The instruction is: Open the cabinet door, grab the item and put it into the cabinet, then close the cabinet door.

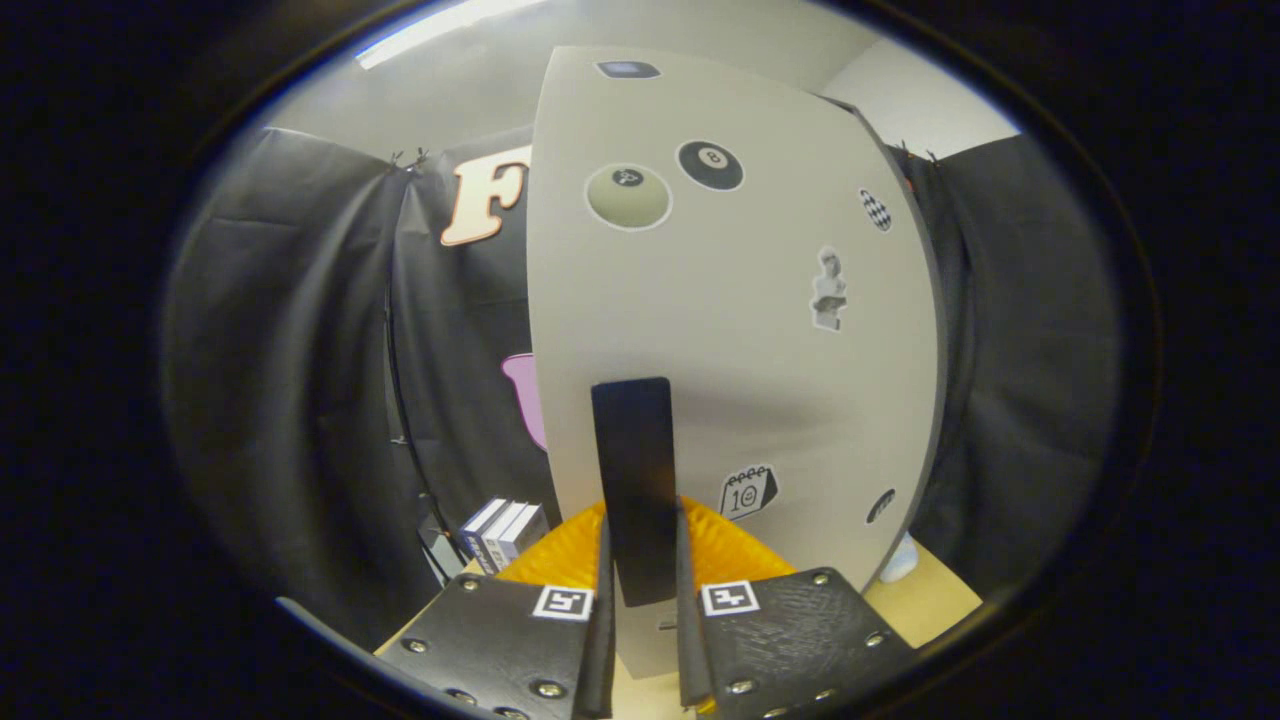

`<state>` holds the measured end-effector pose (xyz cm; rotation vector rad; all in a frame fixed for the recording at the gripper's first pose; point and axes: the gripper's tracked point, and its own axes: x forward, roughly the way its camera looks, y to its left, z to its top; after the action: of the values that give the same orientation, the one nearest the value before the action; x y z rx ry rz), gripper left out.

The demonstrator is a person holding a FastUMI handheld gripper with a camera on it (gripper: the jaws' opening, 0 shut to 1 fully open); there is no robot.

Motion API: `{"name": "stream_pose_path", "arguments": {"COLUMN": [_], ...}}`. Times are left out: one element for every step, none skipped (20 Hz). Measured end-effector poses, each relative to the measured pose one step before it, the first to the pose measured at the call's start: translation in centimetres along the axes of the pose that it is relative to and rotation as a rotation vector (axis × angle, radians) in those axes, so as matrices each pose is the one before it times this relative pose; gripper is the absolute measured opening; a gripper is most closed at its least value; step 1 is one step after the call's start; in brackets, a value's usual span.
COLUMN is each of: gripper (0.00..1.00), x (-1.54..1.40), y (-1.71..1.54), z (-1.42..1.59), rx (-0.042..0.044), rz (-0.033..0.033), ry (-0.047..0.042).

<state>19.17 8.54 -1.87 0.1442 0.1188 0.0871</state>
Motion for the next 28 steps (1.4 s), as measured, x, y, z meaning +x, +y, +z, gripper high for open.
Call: {"name": "stream_pose_path", "arguments": {"gripper": [0.25, 0.25, 0.25, 0.25, 0.25, 0.25, 0.25, 0.25, 0.25, 0.25, 0.25, 0.25, 0.25, 0.25, 0.25, 0.25, 0.25, 0.25, 0.25, 0.25, 0.25, 0.25, 0.25, 0.25, 0.25, 0.25, 0.25, 0.25], "x": [-0.567, -0.588, -0.433, -0.568, -0.492, -0.587, -0.612, -0.558, -0.556, -0.508, -0.663, -0.535, -0.618, -0.544, -0.471, -0.393, -0.434, -0.420, -0.473, -0.473, -0.538, -0.349, -0.376, -0.271, -0.400, -0.274, -0.257, -0.264], "y": [-0.366, -0.385, -0.293, -0.275, -0.274, -0.338, -0.354, -0.391, -0.371, -0.451, -0.452, -0.468, -0.434, -0.490, -0.446, -0.461, -0.523, -0.484, -0.627, -0.586, -0.642, -0.585, -0.609, -0.637, -0.780, -0.830, -0.885, -0.856], "z": [-0.059, -0.064, -0.019, 0.023, -0.006, 0.026, 0.014, -0.011, 0.041, -0.079, 0.115, 0.065, 0.055, -0.006, 0.045, 0.091, 0.041, 0.119, -0.056, 0.050, 0.153, 0.005, 0.061, 0.018, 0.168, 0.044, 0.115, -0.037], "rx": [0.00159, 0.00319, 0.00421, 0.00084, -0.00078, 0.00238, -0.00172, 0.00003, 0.00332, 0.00156, 0.00519, 0.00238, 0.00324, -0.00146, -0.00193, -0.00057, -0.00226, -0.00004, 0.00134, 0.00002, 0.00069, 0.00109, -0.00117, -0.00127, -0.00716, -0.00694, -0.00137, 0.00792], "rz": [-0.00025, -0.00116, -0.00139, 0.00033, 0.00051, -0.00096, -0.00117, -0.00174, -0.00219, -0.00120, -0.00108, -0.00137, -0.00349, -0.00459, -0.00464, -0.00513, -0.00578, -0.00772, -0.00906, -0.00981, -0.00898, -0.00781, -0.00749, -0.01008, -0.01369, -0.01572, -0.01608, -0.01503], "ry": [-0.00200, -0.00149, -0.00019, -0.00134, 0.00476, -0.00318, 0.00176, -0.00281, 0.00001, 0.00391, -0.00148, 0.00356, -0.00386, 0.00135, 0.00004, 0.00015, -0.00028, -0.00096, -0.00057, -0.00140, -0.00032, -0.00071, -0.00160, -0.00153, -0.00227, -0.00375, -0.00212, -0.00035]}}
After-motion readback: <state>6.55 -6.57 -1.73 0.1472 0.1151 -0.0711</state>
